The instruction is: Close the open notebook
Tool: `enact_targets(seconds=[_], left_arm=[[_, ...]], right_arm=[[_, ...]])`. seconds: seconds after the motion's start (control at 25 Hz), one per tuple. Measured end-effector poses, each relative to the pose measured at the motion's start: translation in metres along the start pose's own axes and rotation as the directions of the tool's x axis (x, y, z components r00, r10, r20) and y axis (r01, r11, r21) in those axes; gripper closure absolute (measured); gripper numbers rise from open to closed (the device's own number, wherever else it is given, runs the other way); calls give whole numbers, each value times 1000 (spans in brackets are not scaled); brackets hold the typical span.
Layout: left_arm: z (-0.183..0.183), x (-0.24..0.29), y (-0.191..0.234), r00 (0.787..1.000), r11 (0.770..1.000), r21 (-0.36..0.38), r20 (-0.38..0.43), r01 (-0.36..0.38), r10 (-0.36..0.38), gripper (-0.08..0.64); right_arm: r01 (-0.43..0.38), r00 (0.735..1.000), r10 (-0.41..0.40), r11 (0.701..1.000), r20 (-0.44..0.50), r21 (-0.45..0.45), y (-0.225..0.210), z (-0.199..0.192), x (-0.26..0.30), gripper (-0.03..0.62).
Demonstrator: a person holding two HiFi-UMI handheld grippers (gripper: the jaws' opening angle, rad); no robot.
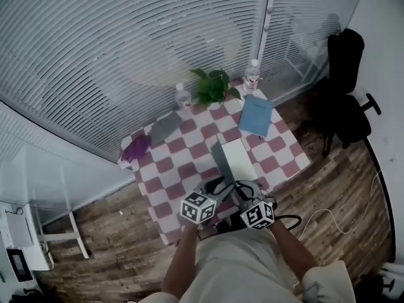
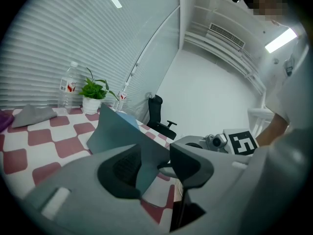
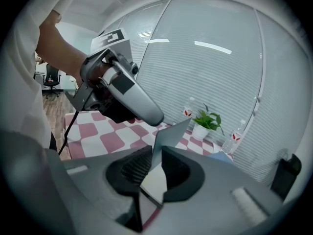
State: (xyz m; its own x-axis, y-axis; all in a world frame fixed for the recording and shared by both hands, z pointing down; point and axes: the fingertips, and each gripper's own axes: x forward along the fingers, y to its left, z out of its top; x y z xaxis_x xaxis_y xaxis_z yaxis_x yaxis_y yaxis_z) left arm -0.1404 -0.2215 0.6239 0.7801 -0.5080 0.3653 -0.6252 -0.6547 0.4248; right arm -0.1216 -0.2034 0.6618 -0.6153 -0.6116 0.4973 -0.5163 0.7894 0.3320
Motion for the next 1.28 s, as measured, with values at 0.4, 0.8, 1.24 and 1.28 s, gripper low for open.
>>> enact_targets(seconds=[0.4,0.8,1.24,1.28], left_arm=[[-3,2,2,1000,1000,-9,-13,-10,9,377],[-16,12,-7,998,999,30,-48,-24,26,377],[-30,9,-8,997,998,20,-55,-53,55,377],[-31,8,-8,997,998,20,-54,-54,55,377]], right_arm=[[45,998,-35,982,-56,185,-23,-33,-4,528],[98,991,-64,940,-113,328,-33,-67,3,526],[178,963,-88,916,-253,358,-37,-102,14,509],[188,960,-93,913,-265,362,-37,-105,14,507]])
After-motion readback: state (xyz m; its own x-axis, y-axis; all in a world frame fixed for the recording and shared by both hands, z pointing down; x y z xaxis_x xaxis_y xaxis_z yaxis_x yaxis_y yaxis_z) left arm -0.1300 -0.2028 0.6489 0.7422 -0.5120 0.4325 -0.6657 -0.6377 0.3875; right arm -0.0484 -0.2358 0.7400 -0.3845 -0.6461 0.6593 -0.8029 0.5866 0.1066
